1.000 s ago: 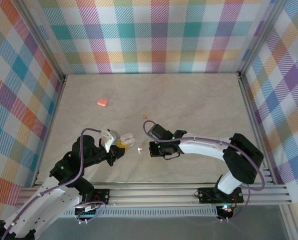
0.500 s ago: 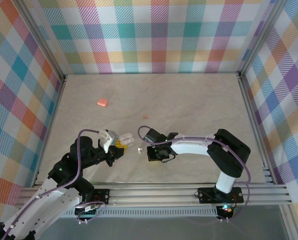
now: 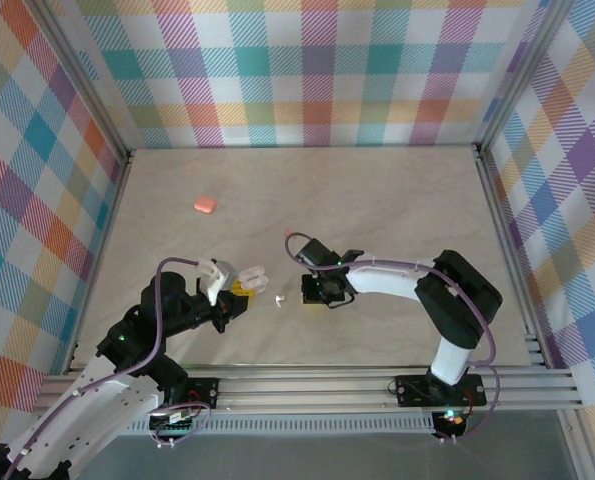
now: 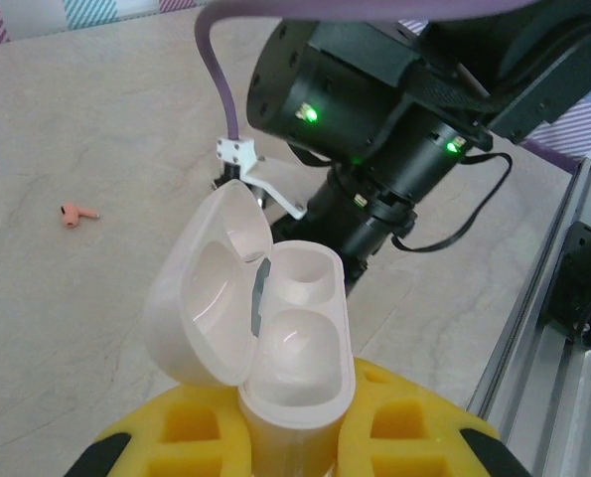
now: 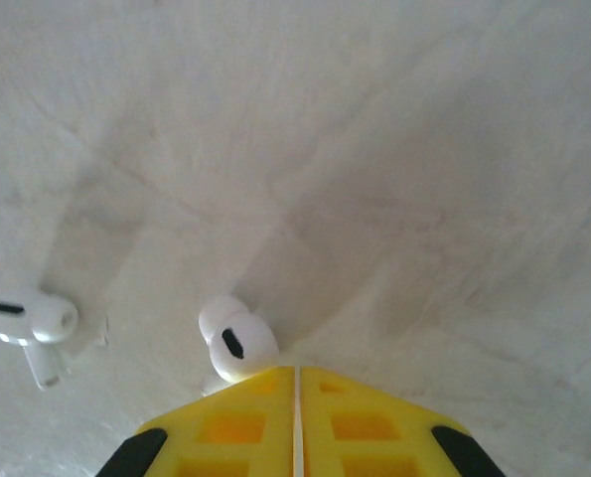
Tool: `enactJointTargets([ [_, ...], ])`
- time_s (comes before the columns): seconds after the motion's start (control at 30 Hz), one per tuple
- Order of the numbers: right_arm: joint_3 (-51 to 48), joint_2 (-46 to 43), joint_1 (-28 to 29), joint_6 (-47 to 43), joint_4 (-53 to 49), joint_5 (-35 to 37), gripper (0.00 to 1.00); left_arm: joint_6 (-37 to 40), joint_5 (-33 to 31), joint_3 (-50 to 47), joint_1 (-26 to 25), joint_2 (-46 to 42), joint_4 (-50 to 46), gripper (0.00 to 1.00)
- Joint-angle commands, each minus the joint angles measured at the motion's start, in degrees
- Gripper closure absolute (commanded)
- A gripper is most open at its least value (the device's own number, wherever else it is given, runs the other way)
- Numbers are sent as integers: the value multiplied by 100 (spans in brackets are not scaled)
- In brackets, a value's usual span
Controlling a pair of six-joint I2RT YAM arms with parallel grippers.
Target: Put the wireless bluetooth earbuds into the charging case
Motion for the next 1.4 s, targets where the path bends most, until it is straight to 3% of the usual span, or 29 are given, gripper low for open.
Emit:
enactJointTargets([
  [0.0, 217, 147, -157, -217, -102, 54, 88, -34, -40, 39, 20, -13, 4, 100],
  [0.33, 62, -215, -350, -548, -22, -212, 89, 0, -88, 84, 19, -19, -77, 100],
  [0.53, -257, -637, -359, -593, -32, -447, 82, -34, -12, 100, 28, 56, -52, 100],
  [0.7, -245, -713, -184, -130, -215, -280, 61, -47, -10, 112, 23, 104, -30, 100],
  [0.83, 118, -402, 41, -16, -552, -44, 53, -85, -3, 92, 22, 128, 23, 100],
  [1.27, 635, 151, 115, -199, -786, 30, 54, -105, -9, 86, 28, 75, -99, 100],
  [1.37, 754, 283, 115, -263, -831, 11, 58, -99, 6, 75, 20, 73, -107, 100],
])
